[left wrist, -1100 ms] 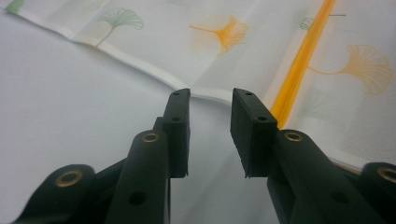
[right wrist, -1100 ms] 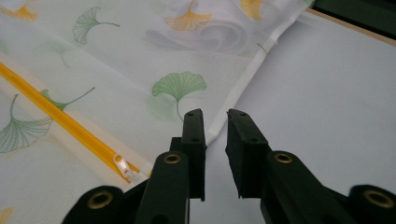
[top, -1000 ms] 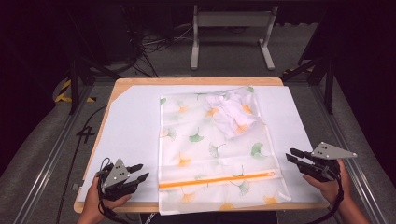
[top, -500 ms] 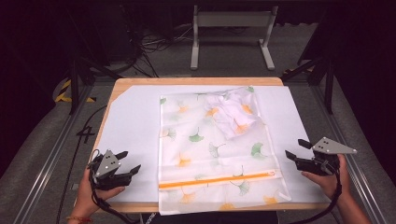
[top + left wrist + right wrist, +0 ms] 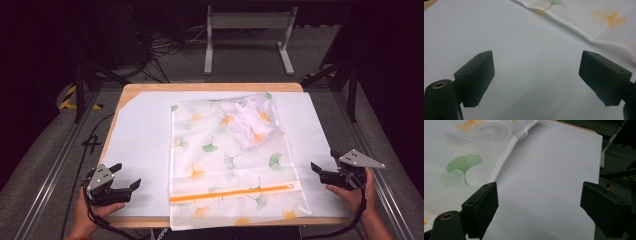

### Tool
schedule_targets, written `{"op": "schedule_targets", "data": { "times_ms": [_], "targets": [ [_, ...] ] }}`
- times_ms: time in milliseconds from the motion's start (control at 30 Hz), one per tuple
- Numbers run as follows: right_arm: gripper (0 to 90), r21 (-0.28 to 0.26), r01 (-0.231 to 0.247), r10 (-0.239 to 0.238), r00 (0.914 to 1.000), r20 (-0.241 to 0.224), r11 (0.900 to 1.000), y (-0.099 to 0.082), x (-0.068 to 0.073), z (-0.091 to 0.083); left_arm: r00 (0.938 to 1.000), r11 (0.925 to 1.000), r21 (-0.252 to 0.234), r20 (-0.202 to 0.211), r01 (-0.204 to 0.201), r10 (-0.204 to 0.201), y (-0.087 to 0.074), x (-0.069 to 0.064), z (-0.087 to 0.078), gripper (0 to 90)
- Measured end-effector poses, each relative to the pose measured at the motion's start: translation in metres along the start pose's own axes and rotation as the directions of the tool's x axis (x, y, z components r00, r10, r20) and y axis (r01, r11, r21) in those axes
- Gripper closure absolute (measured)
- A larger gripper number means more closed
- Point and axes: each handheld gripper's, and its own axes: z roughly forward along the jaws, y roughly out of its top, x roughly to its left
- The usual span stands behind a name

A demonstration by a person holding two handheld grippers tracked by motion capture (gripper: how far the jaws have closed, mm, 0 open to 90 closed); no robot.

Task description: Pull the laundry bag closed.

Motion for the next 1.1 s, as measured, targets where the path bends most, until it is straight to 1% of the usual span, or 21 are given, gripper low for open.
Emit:
{"op": "schedule_targets", "data": {
  "times_ms": [33, 67, 167, 233, 267, 300, 400, 533, 633, 700, 733, 867, 933, 967, 1100],
  "targets": [
    [15.5, 0.004, 0.002, -0.002, 1.0, 0.009, 1.0, -0.002, 0.0, -0.001, 1.0, 0.9999, -0.007, 0.003, 0.009, -0.009, -0.001, 0.0, -0.001, 13.7],
    [15.4, 0.0, 0.002, -0.002, 0.9999, 0.013, 1.0, -0.003, 0.0, -0.001, 0.9999, 1.0, -0.003, 0.005, 0.009, -0.009, -0.002, 0.0, -0.002, 13.7],
    [15.3, -0.007, 0.004, -0.004, 0.9999, 0.015, 1.0, -0.004, 0.001, -0.003, 0.9996, 0.9997, 0.001, 0.009, 0.025, -0.025, -0.004, -0.002, -0.002, 13.4],
    [15.3, -0.011, 0.001, -0.001, 1.0, 0.008, 0.9999, -0.005, 0.002, -0.004, 0.9998, 0.9999, 0.005, 0.008, 0.015, -0.015, -0.005, -0.005, -0.002, 13.3],
    [15.3, -0.005, 0.006, -0.006, 1.0, 0.008, 1.0, -0.005, 0.004, -0.003, 0.9998, 0.9998, 0.006, 0.01, 0.018, -0.018, -0.004, -0.006, -0.002, 13.3],
    [15.3, 0.004, 0.022, -0.022, 0.9997, 0.013, 0.9998, -0.006, 0.006, -0.003, 0.9998, 0.9999, 0.004, 0.01, 0.015, -0.015, -0.004, -0.007, -0.002, 13.2],
    [15.3, 0.007, 0.031, -0.031, 0.9994, 0.011, 0.9995, -0.006, 0.009, -0.003, 0.9997, 0.9998, 0.0, 0.014, 0.019, -0.019, -0.004, -0.008, -0.002, 13.2],
    [15.3, 0.017, 0.042, -0.042, 0.999, 0.017, 0.999, -0.006, 0.012, -0.004, 0.9998, 0.9999, -0.001, 0.014, 0.015, -0.015, -0.004, -0.009, -0.002, 13.2],
    [15.4, 0.015, 0.049, -0.049, 0.9987, 0.017, 0.9987, -0.006, 0.013, -0.005, 0.9998, 0.9998, -0.003, 0.013, 0.018, -0.018, -0.003, -0.009, -0.001, 13.2],
    [15.4, 0.02, 0.057, -0.057, 0.9982, 0.018, 0.9982, -0.006, 0.015, -0.003, 0.9999, 1.0, 0.001, 0.009, 0.009, -0.009, -0.003, -0.009, 0.0, 13.2],
    [15.4, 0.023, 0.063, -0.064, 0.9978, 0.019, 0.9977, -0.006, 0.015, -0.003, 0.9999, 0.9999, 0.001, 0.01, 0.011, -0.011, -0.003, -0.009, 0.0, 13.2],
    [15.4, 0.039, 0.06, -0.061, 0.9981, 0.013, 0.9974, -0.009, 0.015, 0.0, 0.9998, 0.9998, 0.005, 0.009, 0.017, -0.017, -0.002, -0.01, 0.001, 13.3],
    [15.4, 0.037, 0.064, -0.065, 0.9978, 0.011, 0.9972, -0.009, 0.015, 0.0, 0.9998, 0.9998, 0.011, 0.008, 0.015, -0.015, -0.002, -0.011, 0.002, 13.2],
    [15.4, 0.037, 0.065, -0.065, 0.9978, 0.012, 0.9972, -0.009, 0.016, -0.001, 0.9999, 0.9999, 0.011, 0.007, 0.008, -0.008, -0.002, -0.011, 0.002, 13.2],
    [15.4, 0.035, 0.067, -0.068, 0.9976, 0.015, 0.9971, -0.009, 0.016, -0.002, 0.9999, 0.9999, 0.011, 0.008, 0.011, -0.012, -0.002, -0.011, 0.002, 13.5]
  ]
}}
